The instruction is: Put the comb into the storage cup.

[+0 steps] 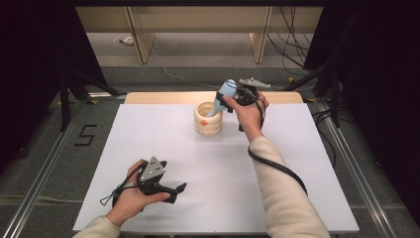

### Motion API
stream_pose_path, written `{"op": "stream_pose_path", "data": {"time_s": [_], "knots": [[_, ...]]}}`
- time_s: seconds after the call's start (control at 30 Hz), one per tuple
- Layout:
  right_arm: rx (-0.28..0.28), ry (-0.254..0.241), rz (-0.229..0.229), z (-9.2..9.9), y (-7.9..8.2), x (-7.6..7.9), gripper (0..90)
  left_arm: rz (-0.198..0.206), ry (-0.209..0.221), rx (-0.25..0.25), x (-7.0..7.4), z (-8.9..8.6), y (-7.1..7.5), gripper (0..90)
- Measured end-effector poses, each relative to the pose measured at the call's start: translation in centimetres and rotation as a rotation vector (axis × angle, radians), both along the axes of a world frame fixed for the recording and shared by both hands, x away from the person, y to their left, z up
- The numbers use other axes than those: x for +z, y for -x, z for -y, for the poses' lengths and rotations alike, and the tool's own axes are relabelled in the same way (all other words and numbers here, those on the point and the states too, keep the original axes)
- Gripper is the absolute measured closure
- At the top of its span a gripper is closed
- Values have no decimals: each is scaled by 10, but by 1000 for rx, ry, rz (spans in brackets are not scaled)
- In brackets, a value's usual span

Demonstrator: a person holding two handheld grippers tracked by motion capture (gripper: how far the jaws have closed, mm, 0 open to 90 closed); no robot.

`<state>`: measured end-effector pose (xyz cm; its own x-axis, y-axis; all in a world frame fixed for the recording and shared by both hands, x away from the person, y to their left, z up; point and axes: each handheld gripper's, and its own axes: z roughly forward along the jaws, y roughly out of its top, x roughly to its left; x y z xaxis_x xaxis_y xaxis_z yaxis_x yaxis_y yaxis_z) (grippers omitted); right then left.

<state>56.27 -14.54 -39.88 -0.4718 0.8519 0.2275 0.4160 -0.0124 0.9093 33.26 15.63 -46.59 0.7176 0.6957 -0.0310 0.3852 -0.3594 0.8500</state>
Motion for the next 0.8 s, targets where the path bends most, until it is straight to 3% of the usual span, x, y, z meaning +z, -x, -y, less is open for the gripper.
{"op": "stream_pose_path", "data": {"time_s": [0.23, 0.8], "knots": [[30, 34, 3, 7, 6, 2, 10, 2, -3, 0, 0, 0, 0, 0], [59, 52, 11, 24, 25, 4, 6, 2, -5, 6, 0, 0, 0, 0]]}}
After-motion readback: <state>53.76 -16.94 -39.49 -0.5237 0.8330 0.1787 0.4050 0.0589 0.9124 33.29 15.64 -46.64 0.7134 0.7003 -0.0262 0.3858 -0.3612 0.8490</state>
